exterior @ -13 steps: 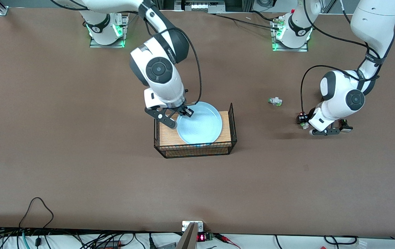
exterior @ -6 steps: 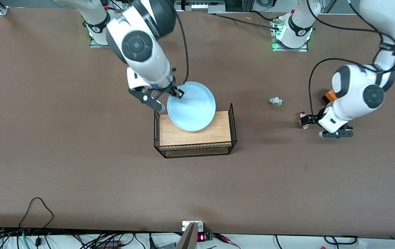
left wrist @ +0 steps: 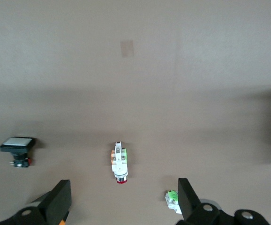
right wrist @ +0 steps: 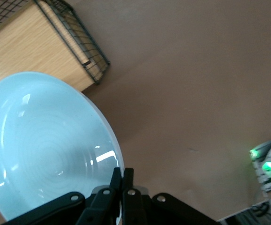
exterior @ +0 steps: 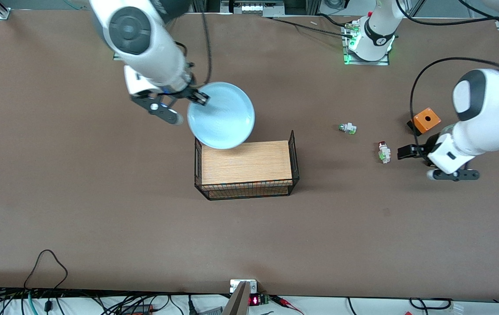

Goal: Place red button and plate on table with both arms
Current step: 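Lift the plate with the right gripper while the left gripper sets the button down, then carry the plate away from the basket and lower it with the right gripper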

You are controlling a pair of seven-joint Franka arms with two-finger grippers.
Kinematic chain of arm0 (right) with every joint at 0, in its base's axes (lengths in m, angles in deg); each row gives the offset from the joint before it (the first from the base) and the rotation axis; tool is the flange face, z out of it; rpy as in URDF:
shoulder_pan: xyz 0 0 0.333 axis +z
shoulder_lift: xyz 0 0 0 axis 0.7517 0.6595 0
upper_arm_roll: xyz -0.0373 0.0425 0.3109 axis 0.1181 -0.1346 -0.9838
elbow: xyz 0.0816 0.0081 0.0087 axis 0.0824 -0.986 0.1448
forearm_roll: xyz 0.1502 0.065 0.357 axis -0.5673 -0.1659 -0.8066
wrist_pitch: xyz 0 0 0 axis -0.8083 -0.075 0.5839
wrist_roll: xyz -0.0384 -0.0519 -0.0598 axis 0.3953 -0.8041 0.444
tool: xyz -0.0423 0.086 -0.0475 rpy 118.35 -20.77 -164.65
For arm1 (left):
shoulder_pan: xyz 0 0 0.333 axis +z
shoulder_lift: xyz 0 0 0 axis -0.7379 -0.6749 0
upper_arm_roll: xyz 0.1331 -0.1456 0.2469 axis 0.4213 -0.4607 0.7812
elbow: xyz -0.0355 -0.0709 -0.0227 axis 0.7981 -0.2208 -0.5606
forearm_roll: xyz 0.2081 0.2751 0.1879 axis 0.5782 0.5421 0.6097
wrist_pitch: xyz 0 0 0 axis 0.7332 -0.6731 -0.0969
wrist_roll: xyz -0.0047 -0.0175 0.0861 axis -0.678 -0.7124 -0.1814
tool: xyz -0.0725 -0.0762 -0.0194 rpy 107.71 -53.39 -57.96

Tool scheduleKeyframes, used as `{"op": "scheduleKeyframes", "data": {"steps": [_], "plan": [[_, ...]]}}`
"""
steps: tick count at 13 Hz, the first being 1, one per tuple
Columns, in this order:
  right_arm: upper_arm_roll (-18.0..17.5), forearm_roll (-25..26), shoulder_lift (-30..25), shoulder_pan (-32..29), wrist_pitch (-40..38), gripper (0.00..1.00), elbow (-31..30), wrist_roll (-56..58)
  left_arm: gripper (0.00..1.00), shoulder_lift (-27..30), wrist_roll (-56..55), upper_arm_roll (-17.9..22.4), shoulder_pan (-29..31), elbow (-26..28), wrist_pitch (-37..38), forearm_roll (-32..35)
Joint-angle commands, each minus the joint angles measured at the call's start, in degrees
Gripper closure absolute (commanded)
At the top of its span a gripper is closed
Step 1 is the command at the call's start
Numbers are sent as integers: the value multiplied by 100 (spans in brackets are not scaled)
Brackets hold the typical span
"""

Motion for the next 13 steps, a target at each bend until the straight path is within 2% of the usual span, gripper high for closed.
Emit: {"op": "scheduleKeyframes", "data": {"steps": [1,6,8,10,13], "plan": [[-35,-163,-373,-870,-595,100,-80,1304,0,-50,49,45,16,-614,454,-44],[-43,-155,-321,-2470,-807,100,-80,3949,0,406,-179,90,86,-1142,1184,-35],[-43,-154,-15,-3076,-746,100,-80,5135,0,582,-171,98,138,-1265,1421,-18],[-43,-146,354,-3543,-615,100,-72,6112,0,609,-92,20,130,-1588,1658,454],[-43,-75,916,-3957,148,100,-80,7194,0,583,-443,10,68,-1757,1739,553]]}}
